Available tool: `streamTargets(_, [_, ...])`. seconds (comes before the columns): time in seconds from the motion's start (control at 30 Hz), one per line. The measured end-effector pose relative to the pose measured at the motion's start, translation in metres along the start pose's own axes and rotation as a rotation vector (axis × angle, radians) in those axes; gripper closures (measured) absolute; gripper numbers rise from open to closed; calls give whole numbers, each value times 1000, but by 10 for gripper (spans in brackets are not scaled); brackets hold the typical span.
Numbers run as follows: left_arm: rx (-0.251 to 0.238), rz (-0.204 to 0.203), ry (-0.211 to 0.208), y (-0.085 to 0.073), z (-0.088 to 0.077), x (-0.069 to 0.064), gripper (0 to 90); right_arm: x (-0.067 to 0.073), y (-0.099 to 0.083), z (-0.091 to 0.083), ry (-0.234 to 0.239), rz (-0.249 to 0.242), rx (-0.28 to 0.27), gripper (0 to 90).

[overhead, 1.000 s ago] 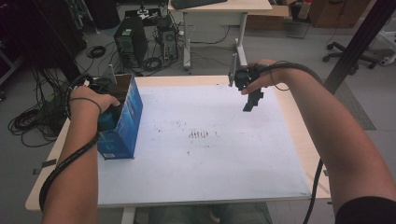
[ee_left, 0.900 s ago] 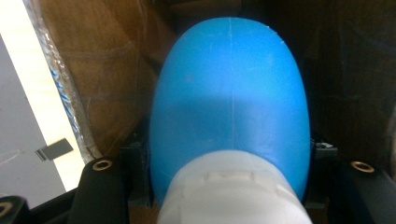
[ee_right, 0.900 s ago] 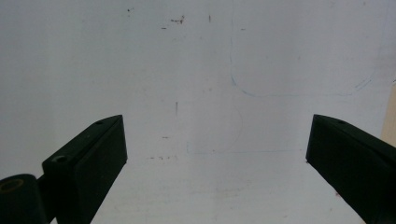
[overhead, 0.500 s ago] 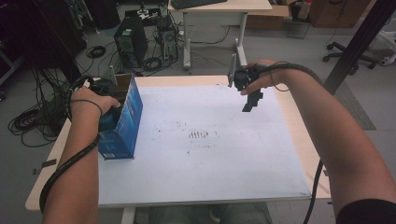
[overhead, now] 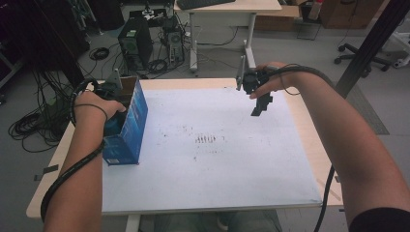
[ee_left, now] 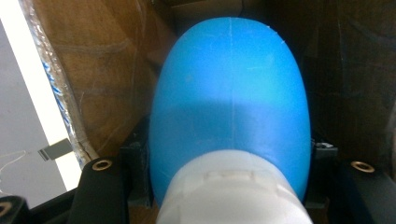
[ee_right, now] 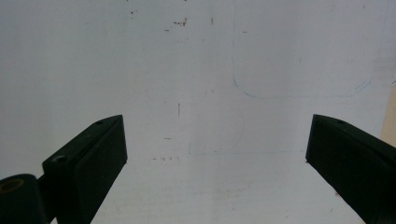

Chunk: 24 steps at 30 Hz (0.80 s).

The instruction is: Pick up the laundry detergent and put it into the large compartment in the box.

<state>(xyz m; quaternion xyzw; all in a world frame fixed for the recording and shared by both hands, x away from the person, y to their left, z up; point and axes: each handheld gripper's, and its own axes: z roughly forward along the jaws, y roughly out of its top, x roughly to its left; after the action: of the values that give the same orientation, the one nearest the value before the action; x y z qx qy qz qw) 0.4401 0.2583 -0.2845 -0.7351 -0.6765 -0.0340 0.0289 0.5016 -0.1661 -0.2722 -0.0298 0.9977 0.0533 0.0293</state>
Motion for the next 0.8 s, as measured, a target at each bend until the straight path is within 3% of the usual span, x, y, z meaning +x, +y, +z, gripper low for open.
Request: streamTargets(0.8, [12, 3, 7, 1, 1, -1, 371, 0, 1, -1, -1, 3, -3, 52])
